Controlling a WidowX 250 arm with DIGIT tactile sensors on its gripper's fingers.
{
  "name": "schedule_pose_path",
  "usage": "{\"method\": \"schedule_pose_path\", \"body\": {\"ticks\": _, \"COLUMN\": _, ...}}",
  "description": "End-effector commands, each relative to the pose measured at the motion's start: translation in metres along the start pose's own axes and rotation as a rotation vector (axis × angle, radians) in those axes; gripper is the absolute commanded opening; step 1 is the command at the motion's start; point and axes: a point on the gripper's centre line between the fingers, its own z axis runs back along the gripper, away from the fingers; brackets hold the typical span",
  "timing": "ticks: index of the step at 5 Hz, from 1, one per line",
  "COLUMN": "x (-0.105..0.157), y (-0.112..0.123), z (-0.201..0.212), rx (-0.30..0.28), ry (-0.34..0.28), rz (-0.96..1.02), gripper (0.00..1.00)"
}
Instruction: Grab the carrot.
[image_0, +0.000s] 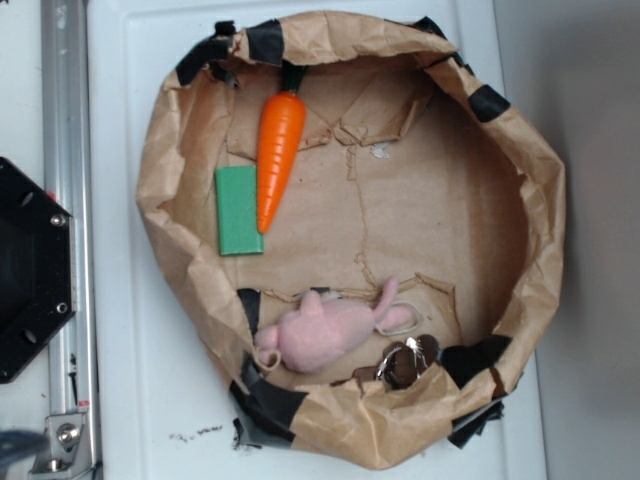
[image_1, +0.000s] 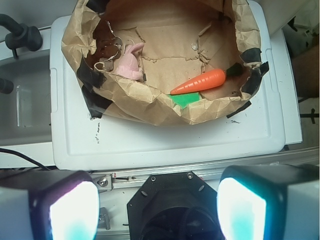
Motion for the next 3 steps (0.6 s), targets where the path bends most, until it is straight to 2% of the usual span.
{"method": "schedule_pose_path", "body": {"ticks": 1, "x": 0.000, "y": 0.000, "z": 0.000, "rx": 0.000, "ry": 0.000, "rz": 0.000, "gripper": 1.00}}
{"method": "schedule_pose_path", "body": {"ticks": 2, "x": 0.048, "y": 0.035, "z": -0.031, "rx": -0.016, "ry": -0.081, "rz": 0.249, "gripper": 1.00}}
{"method": "schedule_pose_path", "body": {"ticks": 3, "x": 0.086, "y": 0.038, "z": -0.060, "rx": -0.028, "ry": -0.119, "rz": 0.501, "gripper": 1.00}}
